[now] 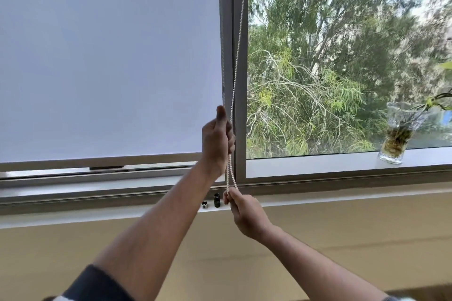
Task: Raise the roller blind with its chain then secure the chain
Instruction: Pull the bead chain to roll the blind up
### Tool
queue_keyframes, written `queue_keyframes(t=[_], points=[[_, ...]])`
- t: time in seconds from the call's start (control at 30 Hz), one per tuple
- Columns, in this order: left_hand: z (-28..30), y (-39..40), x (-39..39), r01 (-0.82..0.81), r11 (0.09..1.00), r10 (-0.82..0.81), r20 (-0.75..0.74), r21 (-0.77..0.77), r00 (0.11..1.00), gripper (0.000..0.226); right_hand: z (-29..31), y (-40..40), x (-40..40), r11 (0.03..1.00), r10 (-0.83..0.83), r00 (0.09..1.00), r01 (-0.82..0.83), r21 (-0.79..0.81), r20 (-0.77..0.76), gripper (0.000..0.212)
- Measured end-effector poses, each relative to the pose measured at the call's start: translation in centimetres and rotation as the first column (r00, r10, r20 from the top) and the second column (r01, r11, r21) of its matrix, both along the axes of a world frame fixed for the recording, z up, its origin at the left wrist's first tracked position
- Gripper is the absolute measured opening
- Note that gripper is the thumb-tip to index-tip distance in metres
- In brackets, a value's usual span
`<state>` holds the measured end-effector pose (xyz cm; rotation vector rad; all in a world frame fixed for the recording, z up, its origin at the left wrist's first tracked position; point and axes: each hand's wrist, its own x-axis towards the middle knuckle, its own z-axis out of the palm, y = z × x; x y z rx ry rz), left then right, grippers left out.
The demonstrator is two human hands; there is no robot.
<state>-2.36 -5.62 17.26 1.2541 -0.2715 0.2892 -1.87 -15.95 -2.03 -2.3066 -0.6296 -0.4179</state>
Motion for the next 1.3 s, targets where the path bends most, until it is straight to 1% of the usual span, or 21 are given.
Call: queue_keyframes(t=[0.03,0.1,0.17,0.23,0.33,0.4,0.47,0.53,0.6,0.63,0.7,0.8,0.87,0.93,1.03,1.1,1.2,1.3], points=[[-0.8,-0.1,-0.2,-0.004,1.000,0.004,-0.008,-0.007,1.000,0.057,-0.2,-0.3,0.1,1.000,0.015,0.997,-0.014,0.019,-0.076,0.013],[-2.2,-0.4,-0.6,-0.007,1.000,0.007,-0.023,-0.009,1.000,0.056,-0.3,-0.8,0.1,0.989,0.095,0.970,-0.067,0.129,-0.225,0.022],[-3.5,-0.6,-0.7,-0.013,1.000,0.013,-0.036,-0.009,0.999,0.055,0.5,-1.0,0.1,0.956,0.161,0.948,-0.081,0.280,-0.275,0.028],[-4.4,-0.6,-0.8,-0.014,1.000,0.013,-0.059,-0.016,0.998,0.055,2.6,-0.9,0.2,0.898,0.182,0.955,-0.064,0.435,-0.236,0.028],[-5.7,-0.7,-0.7,-0.009,0.999,0.006,-0.078,-0.036,0.997,0.056,7.6,-0.6,0.8,0.757,0.241,0.950,-0.057,0.651,-0.197,0.028],[-6.7,-0.8,-0.5,-0.014,1.000,0.012,-0.096,-0.019,0.995,0.055,11.6,-0.6,1.0,0.669,0.289,0.941,-0.067,0.741,-0.176,0.030],[-7.9,-1.0,-0.4,-0.006,1.000,0.007,-0.114,0.002,0.993,0.055,15.5,-0.5,1.0,0.619,0.333,0.936,-0.128,0.775,-0.113,0.032],[-8.7,-1.5,-0.5,0.016,1.000,-0.015,-0.161,0.001,0.987,0.056,18.6,0.0,0.8,0.596,0.375,0.926,-0.212,0.775,-0.034,0.032],[-9.4,-2.1,-0.8,0.035,0.999,-0.034,-0.204,0.000,0.978,0.055,20.2,0.9,0.8,0.598,0.323,0.945,-0.242,0.764,0.047,0.029],[-9.6,-2.3,-0.9,0.041,0.999,-0.039,-0.215,0.004,0.976,0.055,20.4,1.4,0.8,0.621,0.254,0.962,-0.238,0.747,0.095,0.027],[-10.2,-2.7,-1.1,0.053,0.998,-0.046,-0.219,0.029,0.975,0.055,19.9,1.9,0.7,0.706,0.102,0.972,-0.220,0.674,0.211,0.024],[-11.3,-2.4,-1.4,0.084,0.989,-0.058,-0.204,0.122,0.977,0.060,17.8,2.1,0.6,0.836,-0.049,0.940,-0.146,0.528,0.338,0.019],[-11.9,-1.6,-1.5,0.107,0.973,-0.063,-0.210,0.205,0.976,0.060,16.1,2.0,0.8,0.891,-0.090,0.928,-0.087,0.445,0.362,0.019],[-12.1,-0.2,-1.4,0.095,0.961,-0.040,-0.206,0.260,0.978,0.060,14.4,1.8,0.9,0.919,-0.108,0.922,-0.051,0.392,0.372,0.018],[-10.8,1.8,0.0,0.060,0.967,-0.009,-0.199,0.248,0.980,0.069,11.9,1.4,0.7,0.938,-0.104,0.922,-0.035,0.346,0.373,0.012],[-8.4,2.6,0.8,0.051,0.968,-0.008,-0.172,0.246,0.985,0.069,10.5,1.4,0.6,0.953,-0.083,0.929,-0.032,0.302,0.361,0.007],[-3.1,2.7,1.2,0.060,0.971,-0.044,-0.072,0.233,0.996,0.076,8.8,1.8,0.3,0.970,-0.072,0.929,-0.020,0.244,0.362,0.013],[1.7,1.8,0.8,0.056,0.979,-0.061,0.020,0.194,0.998,0.061,7.7,2.2,0.1,0.984,-0.044,0.938,-0.019,0.175,0.345,0.010]])
